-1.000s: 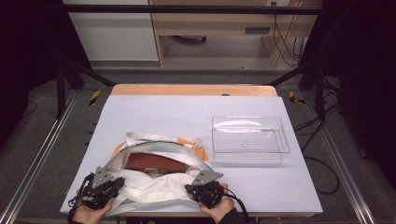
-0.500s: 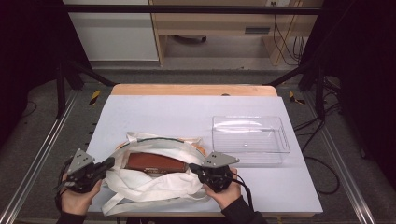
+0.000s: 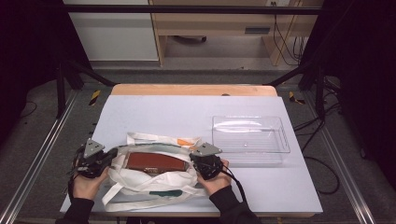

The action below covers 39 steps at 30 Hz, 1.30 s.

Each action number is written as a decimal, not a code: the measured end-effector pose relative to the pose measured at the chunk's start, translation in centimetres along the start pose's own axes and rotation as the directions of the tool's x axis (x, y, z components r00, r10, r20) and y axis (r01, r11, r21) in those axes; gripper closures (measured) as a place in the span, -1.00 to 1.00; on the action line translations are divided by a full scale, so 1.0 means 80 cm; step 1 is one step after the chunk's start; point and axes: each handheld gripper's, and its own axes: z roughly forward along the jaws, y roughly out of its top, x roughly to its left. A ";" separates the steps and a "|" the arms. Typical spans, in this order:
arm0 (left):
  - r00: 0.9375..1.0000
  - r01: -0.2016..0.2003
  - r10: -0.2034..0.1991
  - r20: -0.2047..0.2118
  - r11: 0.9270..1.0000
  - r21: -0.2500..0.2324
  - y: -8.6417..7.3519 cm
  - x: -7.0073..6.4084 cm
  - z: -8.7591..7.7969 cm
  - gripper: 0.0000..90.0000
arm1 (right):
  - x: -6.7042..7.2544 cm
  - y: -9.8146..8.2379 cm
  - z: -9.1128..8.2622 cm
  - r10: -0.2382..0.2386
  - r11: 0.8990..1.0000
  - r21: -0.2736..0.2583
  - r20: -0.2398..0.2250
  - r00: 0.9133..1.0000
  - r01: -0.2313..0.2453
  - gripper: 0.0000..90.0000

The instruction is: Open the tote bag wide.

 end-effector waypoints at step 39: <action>0.998 -0.030 0.031 0.061 0.999 -0.020 -0.031 -0.028 -0.046 0.96 | 0.008 -0.026 -0.044 -0.015 0.999 0.027 -0.156 0.988 0.019 0.98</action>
